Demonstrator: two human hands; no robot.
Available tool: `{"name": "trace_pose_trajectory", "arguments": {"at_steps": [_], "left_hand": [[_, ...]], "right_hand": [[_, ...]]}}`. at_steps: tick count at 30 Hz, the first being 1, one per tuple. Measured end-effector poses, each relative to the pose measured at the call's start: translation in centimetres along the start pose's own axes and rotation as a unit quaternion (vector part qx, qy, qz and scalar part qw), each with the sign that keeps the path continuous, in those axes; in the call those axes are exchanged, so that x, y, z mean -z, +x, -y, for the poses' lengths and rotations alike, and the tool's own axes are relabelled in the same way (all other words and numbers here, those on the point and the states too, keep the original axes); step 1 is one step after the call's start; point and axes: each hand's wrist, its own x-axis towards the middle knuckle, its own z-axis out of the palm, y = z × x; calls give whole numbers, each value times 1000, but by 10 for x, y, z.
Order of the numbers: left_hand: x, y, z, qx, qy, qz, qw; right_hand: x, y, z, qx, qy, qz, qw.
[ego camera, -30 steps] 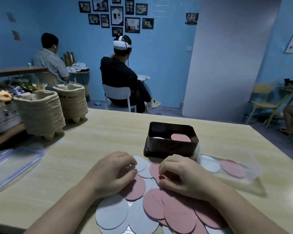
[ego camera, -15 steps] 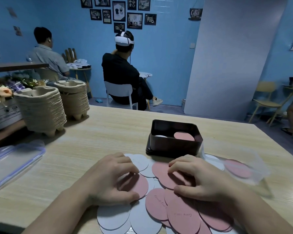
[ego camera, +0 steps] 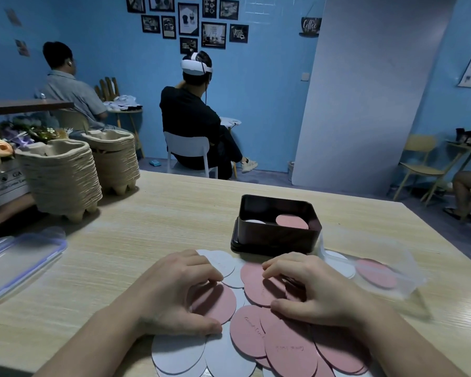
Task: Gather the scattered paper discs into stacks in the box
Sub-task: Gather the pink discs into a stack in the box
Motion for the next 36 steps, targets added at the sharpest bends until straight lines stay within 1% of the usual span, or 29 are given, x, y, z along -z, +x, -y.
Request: {"name": "trace_pose_trajectory", "arguments": {"at_steps": [4,10,19,24,28,31,33,36], "left_hand": [[-1,0,-3,-2,3,-15,1000],[-1,1,-2,-10,-58,-60,996],[-16,7,-3,-18,-12,-59,998],[-18,9,-5,-29,-11,-67,997],[-20,12,-7,-45,-22,-86,995],[-21,14,-8,-67,-30,-98,992],[-22,15,-8,-84,-36,-104,990],[-23,15,-7,-88,-27,-110,990]], "right_hand": [[-1,1,1,6,7,-19,1000],[-7,5,8,26,15,-38,999],[-14,11,20,72,15,-88,993],[-18,14,22,102,19,-123,987],[-23,18,22,110,17,-154,982],[-26,19,21,111,15,-152,982],[-25,19,22,116,12,-136,984],[-22,19,24,123,2,-132,984]]}}
